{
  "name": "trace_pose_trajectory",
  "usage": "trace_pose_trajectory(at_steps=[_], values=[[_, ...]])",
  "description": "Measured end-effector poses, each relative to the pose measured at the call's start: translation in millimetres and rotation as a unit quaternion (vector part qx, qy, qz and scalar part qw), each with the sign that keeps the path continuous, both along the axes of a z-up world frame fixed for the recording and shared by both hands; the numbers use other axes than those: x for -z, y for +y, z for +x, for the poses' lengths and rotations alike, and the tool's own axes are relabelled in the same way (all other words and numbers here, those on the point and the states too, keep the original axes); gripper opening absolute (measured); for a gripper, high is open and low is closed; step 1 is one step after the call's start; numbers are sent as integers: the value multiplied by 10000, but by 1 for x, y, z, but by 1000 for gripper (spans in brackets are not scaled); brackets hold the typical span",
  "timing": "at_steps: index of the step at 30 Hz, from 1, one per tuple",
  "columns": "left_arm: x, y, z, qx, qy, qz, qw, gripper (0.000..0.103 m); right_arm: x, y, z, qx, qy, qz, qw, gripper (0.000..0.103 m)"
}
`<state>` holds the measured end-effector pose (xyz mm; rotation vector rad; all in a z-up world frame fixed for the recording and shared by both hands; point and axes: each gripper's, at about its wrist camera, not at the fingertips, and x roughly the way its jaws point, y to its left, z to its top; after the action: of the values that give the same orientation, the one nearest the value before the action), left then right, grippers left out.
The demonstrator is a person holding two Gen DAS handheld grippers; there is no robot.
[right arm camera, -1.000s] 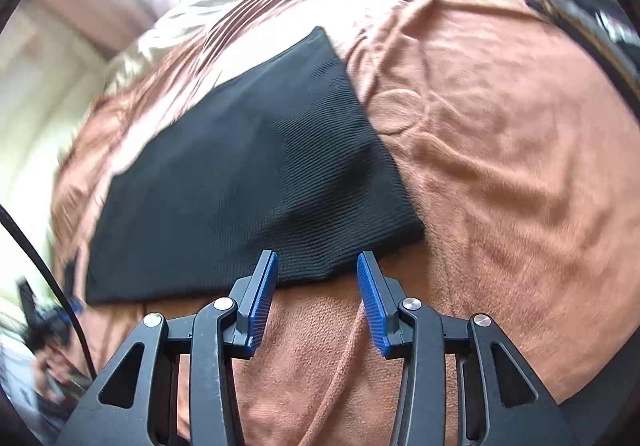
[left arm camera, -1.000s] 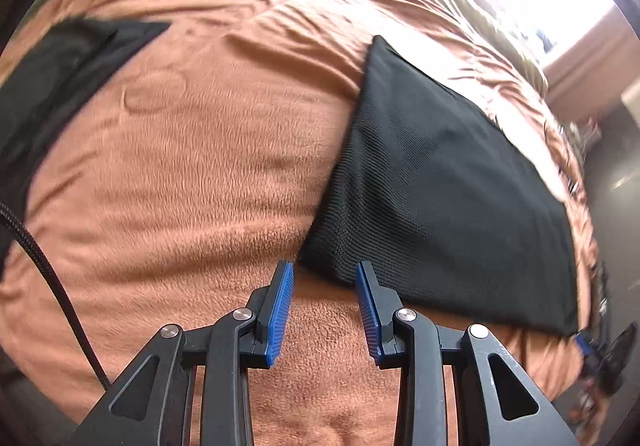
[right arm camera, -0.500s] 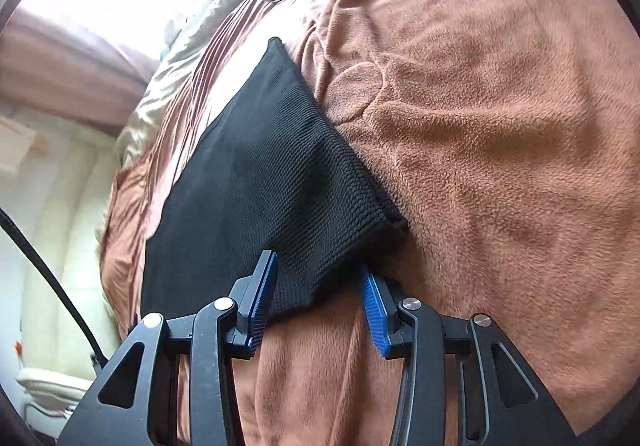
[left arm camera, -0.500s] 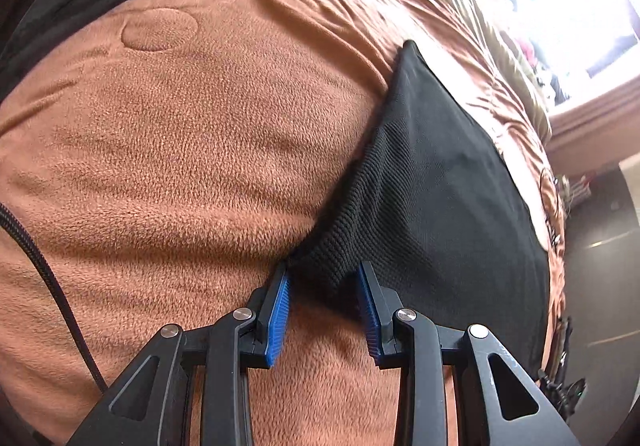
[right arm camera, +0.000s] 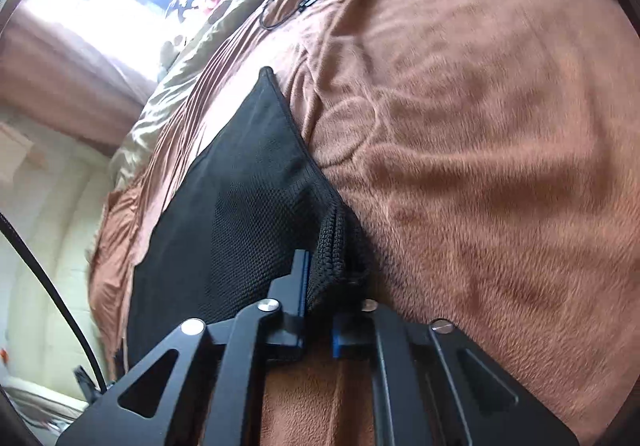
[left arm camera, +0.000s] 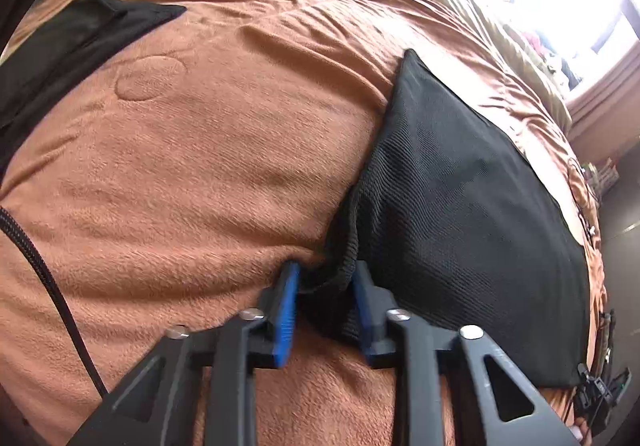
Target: Fold small clothes
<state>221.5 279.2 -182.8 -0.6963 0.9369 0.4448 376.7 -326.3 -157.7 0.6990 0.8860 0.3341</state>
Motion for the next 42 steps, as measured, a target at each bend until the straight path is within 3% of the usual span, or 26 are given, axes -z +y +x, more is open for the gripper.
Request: trace_pose_trajectory(at_steps=[1,3,10,17,37,42], values=[[-1,1,0,-12,-16,21,10000,13,-4,2,-1,24,-42,-56,10000,2],[-6,1,0,-8,-43,143,9999,10,-12,2,-6,75,-133,-116,9998,1],[-38,4,-7,-35,-243,311,9992,9,-28,7,-23,17,-219,-220,9995,0],[-61,5,-39,-74,-422,388,9983,8,-36,2,-32,-133,-233,-208,9994,0],[-57,2,-139,-58,-675,266,9974,8,-41,-3,-96,-294,-311,-340,9985,0],[-49,-1,-155,15,-773,170,9969,8,-49,6,-113,-457,-677,-952,9921,1]])
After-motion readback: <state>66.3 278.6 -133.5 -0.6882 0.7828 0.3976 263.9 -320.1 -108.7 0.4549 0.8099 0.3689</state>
